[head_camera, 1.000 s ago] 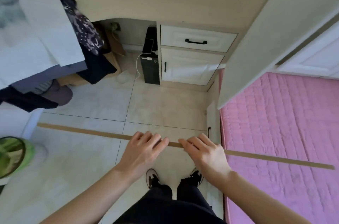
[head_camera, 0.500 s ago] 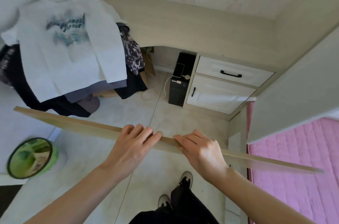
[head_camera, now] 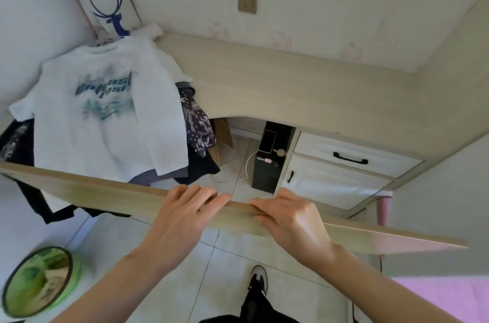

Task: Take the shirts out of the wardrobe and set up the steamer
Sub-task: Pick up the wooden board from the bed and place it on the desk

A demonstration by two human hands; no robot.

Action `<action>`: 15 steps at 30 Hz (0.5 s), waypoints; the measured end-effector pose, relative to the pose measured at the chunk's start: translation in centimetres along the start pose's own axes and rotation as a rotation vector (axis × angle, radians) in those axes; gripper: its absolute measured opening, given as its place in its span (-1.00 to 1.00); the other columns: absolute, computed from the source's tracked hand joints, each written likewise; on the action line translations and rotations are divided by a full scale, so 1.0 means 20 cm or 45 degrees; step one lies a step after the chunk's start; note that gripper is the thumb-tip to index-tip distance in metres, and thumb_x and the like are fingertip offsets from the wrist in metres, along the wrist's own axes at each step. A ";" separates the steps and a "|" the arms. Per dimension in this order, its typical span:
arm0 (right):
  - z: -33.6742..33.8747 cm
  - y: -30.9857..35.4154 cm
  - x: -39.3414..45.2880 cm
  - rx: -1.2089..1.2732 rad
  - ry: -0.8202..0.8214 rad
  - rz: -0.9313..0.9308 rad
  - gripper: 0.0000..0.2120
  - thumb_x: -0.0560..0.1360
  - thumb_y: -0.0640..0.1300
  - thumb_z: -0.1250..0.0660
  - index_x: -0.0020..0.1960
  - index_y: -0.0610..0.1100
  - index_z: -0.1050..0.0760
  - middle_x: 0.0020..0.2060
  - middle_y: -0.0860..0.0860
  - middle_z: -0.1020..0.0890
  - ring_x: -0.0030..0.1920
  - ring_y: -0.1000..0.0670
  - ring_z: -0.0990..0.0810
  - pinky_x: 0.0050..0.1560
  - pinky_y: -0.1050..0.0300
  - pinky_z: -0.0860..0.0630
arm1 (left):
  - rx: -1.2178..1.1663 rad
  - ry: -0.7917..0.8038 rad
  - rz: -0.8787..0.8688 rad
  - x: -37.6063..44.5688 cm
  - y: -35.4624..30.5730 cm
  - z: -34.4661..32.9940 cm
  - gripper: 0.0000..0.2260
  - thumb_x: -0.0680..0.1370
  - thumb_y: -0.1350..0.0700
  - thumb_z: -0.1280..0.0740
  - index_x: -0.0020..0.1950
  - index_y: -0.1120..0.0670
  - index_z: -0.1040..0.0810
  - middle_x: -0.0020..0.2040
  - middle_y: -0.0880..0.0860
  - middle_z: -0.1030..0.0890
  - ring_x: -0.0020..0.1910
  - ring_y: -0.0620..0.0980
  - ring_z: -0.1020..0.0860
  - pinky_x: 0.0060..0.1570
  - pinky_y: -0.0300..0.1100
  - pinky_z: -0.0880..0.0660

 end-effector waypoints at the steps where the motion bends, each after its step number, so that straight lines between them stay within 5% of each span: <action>1: 0.01 -0.04 0.06 0.015 0.005 -0.020 -0.79 0.46 -0.08 -0.36 0.06 -0.03 -0.65 -0.22 0.18 -0.68 -0.26 0.12 -0.46 -0.40 0.21 -0.50 | 0.006 -0.007 -0.006 0.06 0.03 0.00 -0.32 0.18 0.51 -0.39 0.21 0.03 -0.48 -0.03 -0.01 -0.52 -0.13 0.01 -0.43 -0.07 -0.13 -0.27; 8: 0.06 -0.27 0.40 0.041 0.059 -0.115 -0.76 0.39 -0.10 -0.44 0.05 0.07 -0.64 -0.36 0.17 -0.58 -0.28 0.09 -0.48 -0.42 0.14 -0.52 | -0.015 -0.087 -0.030 0.43 0.19 -0.03 -0.48 0.31 0.41 -0.46 0.18 0.04 -0.51 -0.03 0.00 -0.56 -0.13 0.00 -0.45 -0.07 -0.14 -0.30; 15: 0.11 -0.48 0.71 -0.125 0.042 -0.113 -0.76 0.37 -0.03 -0.43 0.03 0.11 -0.63 -0.39 0.20 -0.58 -0.27 0.09 -0.49 -0.49 0.18 -0.47 | -0.091 -0.100 -0.080 0.79 0.37 -0.08 -0.79 0.54 0.12 -0.20 0.15 0.03 -0.50 0.01 -0.02 -0.57 -0.06 0.00 -0.55 -0.05 -0.14 -0.35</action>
Point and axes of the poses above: each hand's wrist, its own x-axis towards the middle knuckle, its own z-axis out of the back of the hand, y = z × x, the point moved 5 cm from there along x, towards the middle knuckle
